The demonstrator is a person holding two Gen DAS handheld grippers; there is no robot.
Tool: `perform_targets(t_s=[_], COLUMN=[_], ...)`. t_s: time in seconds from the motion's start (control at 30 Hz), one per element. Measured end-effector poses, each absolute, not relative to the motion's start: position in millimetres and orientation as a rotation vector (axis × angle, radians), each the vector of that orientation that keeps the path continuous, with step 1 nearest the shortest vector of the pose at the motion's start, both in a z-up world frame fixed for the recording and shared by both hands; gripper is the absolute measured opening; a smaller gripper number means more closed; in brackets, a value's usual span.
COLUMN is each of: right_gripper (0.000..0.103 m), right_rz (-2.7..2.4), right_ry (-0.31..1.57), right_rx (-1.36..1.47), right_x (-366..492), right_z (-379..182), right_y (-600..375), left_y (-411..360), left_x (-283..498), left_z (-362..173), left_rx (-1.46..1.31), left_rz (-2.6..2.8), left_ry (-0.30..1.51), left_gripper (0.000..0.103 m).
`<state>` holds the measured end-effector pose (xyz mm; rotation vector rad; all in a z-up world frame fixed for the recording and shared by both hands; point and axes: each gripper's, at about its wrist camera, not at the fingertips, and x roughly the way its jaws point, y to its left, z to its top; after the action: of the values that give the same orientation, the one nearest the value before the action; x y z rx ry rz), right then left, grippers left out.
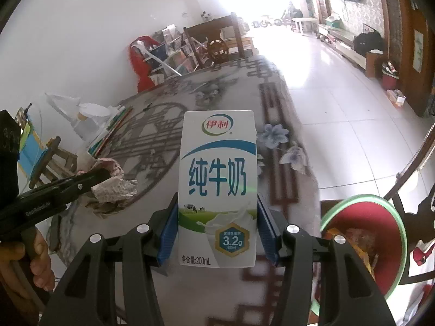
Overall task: Collect trash
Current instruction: 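Lift the tissue and white milk carton and carry them toward the red bin, then lower the tissue and milk carton into the red bin and open both grippers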
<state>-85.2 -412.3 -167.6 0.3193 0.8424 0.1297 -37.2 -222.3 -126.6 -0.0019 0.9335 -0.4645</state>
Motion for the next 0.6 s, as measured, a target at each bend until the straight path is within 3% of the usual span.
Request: perform_targets(t_s=[0.6], right_gripper=[0.05], right_rz=[-0.039], right_ry=[0.808], right_rx=[0.396], right_x=[-134.4], right_z=[-168.2], right_y=[-510.1], left_y=[-333.8], left_x=[-58.0], left_z=[-117.8], left_rx=[0.069], left_rz=[-0.663], left_ry=[0.923], left_gripper=[0.027])
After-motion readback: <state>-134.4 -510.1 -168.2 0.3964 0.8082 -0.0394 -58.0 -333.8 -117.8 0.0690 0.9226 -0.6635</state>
